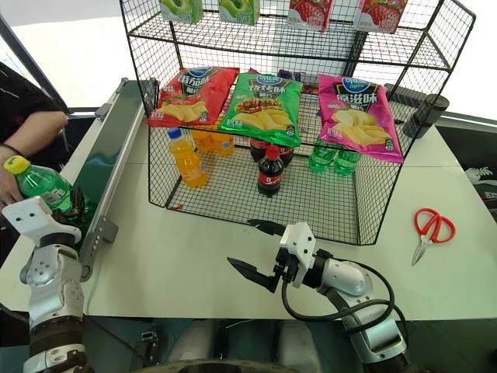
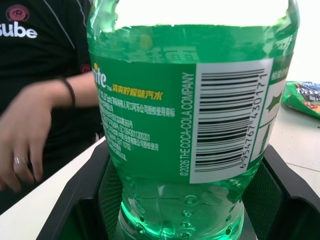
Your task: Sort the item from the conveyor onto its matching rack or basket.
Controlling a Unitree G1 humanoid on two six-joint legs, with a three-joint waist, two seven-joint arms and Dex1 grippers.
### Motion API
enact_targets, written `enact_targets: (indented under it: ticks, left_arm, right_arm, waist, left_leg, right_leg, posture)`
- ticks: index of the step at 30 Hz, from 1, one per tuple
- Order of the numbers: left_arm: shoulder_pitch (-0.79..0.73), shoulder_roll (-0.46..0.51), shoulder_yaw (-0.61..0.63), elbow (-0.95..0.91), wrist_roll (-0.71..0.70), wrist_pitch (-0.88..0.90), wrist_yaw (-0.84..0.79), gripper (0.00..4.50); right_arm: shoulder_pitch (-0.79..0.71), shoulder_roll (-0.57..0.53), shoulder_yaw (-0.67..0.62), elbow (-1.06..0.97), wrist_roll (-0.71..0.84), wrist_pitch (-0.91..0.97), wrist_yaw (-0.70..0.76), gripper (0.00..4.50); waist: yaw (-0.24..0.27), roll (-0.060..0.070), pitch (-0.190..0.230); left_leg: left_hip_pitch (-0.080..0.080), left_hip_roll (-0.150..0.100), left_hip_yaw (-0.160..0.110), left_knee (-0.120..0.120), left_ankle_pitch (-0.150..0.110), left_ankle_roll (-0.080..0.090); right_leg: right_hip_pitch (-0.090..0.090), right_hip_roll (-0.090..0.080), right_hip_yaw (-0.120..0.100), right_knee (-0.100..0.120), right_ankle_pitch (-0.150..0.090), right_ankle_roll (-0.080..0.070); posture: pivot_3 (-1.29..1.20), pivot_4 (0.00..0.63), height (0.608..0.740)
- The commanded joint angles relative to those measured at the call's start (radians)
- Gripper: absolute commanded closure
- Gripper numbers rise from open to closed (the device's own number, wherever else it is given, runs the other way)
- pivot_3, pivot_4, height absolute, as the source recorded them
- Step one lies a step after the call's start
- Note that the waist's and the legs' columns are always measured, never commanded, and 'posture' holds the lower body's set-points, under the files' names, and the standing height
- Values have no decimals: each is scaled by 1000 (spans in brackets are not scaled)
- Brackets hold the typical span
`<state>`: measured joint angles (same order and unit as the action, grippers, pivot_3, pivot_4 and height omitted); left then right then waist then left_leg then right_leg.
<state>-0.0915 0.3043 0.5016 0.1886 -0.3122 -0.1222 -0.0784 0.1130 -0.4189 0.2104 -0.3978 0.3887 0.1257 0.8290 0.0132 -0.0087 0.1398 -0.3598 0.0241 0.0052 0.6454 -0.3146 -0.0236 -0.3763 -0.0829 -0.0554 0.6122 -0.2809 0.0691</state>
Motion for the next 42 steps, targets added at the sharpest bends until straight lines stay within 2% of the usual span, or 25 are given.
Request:
enact_targets:
  ticks: [1,6,9,14,17,21,26,36,42]
  left_arm:
    - [6,25,1,-40,15,-26,-15,1787]
    - [42,84,-33,-161,7,-38,-124,1787]
    - [74,118,-82,-240,2,-44,-222,1787]
    - [114,133,-240,-380,-46,4,-409,1787]
    - [97,119,-378,-411,-58,41,-513,1787]
    - [19,75,-530,-343,-51,65,-636,1787]
    - [-103,28,-645,-225,-37,43,-774,1787]
    - [-228,-18,-717,-116,-29,3,-953,1787]
    - [-252,-32,-721,-102,-26,0,-986,1787]
  right_arm:
    - [-7,-2,-12,-43,23,7,-3,0]
    - [-18,-19,-28,-44,15,7,-3,0]
    - [-27,-33,-38,-40,11,2,0,0]
    - [-87,-47,-45,-68,24,47,-9,0]
    - [-144,-28,-49,-89,43,99,-45,0]
    - [-214,-6,-43,-98,49,161,-89,0]
    - [-247,2,-47,-112,53,210,-121,0]
    - [-222,9,-64,-149,53,247,-159,0]
    - [-206,14,-60,-132,47,240,-152,0]
  waist:
    - [0,0,0]
    - [-2,-3,0]
    - [0,-5,-1]
    - [-2,-3,0]
    - [-3,-3,0]
    - [-2,-2,0]
    - [-1,-2,0]
    - [-1,-2,0]
    - [-1,-2,0]
  left_leg:
    - [0,0,0,0,0,0]
    - [-2,0,0,0,0,0]
    - [-11,0,0,1,1,-2]
    - [-13,-1,0,1,2,-4]
    - [-13,-1,0,1,2,-4]
    - [-13,-1,0,1,2,-4]
    - [-14,-1,0,2,3,-3]
    - [-13,-2,0,4,3,-3]
    - [-13,0,-1,5,3,-3]
  right_leg:
    - [0,0,0,0,0,0]
    - [-2,0,0,0,0,0]
    - [-10,0,0,0,0,-1]
    - [-12,-1,0,0,1,-2]
    - [-12,-1,0,0,1,-2]
    - [-13,0,-1,1,1,-1]
    - [-12,2,-1,2,3,2]
    - [-12,11,-2,3,5,6]
    - [-12,15,-1,4,5,6]
  posture:
    - [0,150,740]
    - [0,150,740]
    - [0,150,740]
    - [0,150,740]
    - [0,150,740]
    - [0,150,740]
    - [0,150,740]
    - [0,150,740]
    - [0,150,740]
